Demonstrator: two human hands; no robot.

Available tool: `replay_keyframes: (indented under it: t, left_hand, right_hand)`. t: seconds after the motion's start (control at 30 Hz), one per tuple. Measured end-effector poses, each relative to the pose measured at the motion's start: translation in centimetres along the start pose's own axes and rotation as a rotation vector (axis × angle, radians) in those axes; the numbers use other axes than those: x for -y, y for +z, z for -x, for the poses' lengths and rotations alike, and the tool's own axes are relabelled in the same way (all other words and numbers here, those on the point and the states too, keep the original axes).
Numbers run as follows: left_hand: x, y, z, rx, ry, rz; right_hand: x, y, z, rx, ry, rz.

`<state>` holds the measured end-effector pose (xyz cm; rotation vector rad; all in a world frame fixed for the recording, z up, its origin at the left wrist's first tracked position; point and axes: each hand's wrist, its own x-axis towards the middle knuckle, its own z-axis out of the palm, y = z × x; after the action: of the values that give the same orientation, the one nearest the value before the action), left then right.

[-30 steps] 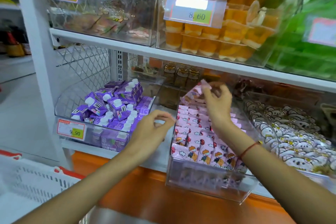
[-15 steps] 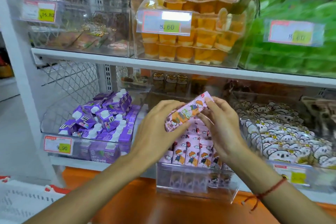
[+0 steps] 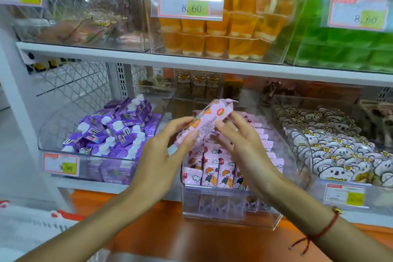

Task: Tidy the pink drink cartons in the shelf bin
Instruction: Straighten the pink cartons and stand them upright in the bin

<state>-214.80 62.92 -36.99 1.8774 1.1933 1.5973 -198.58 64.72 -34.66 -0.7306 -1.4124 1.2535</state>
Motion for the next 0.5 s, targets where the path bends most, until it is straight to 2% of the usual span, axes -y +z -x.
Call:
replay_keyframes:
  t: [0.13,0.27,0.37,0.43,0.5]
  left_hand:
    - [-0.8,0.6,0.1,0.028,0.099,-0.175]
    - [-1.6,0.6,-0.1,-0.011,0.072,-0.131]
    - [-2.7,0.4,-0.5,-0.006,-0.063,0.026]
    - [-3.3,0.5,-0.7,0.043,-0.235,0.216]
    - [-3.6,0.4,-0.7,0.091,-0.384,0.306]
  right_hand:
    - [-0.2,0.5,0.3,-0.206,-0.119,0.01]
    - [0.4,0.7,0.8,-0.232,-0.168,0.083]
    - [1.2,0.4,1.1,-0.167,-0.156,0.136]
    - [1.4,0.1,1.1,-0.114,-0.115,0.172]
    - [1.3,0.1,1.2,-0.125,-0.045,0.169]
